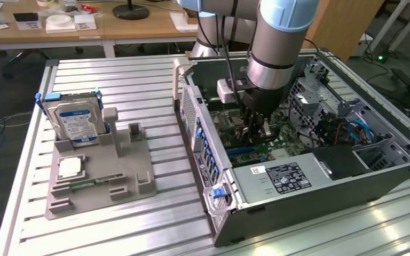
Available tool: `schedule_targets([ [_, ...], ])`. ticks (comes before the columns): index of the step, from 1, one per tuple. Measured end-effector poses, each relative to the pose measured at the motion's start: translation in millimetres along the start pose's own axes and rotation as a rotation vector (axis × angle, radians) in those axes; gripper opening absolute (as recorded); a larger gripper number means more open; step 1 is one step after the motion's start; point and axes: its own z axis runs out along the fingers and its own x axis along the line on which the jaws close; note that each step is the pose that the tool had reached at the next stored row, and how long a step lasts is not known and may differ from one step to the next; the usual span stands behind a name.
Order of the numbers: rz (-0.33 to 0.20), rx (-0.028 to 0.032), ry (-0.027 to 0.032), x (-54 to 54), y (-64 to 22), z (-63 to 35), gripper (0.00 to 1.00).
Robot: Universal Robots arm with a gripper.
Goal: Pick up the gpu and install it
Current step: 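Insert the gpu into the slot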
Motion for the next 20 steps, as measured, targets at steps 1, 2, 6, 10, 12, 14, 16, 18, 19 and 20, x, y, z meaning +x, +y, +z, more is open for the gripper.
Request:
schedule_targets([
  [1,0.0,0.0,0.0,0.0,0.3,1.4,0.28],
  [2,0.0,0.0,0.0,0.1,0.4,2.8,0.28],
  [6,-0.002,0.0,-0.0005,0.3,2.2,7.1,0.28],
  [10,-0.004,0.0003,-0.0009,0.3,3.4,7.8,0.28],
  [12,-0.004,0.0003,-0.0011,0.3,3.4,7.8,0.28],
  [14,-0.004,0.0004,-0.001,0.3,3.4,7.8,0.28],
  [16,-0.004,0.0004,-0.001,0.3,3.4,7.9,0.28],
  [18,-0.004,0.0004,-0.001,0.3,3.5,8.1,0.28],
  [19,-0.004,0.0005,-0.0011,0.4,3.9,8.3,0.28],
  [20,-0.004,0.0007,-0.0014,0.3,4.1,8.6,0.28],
])
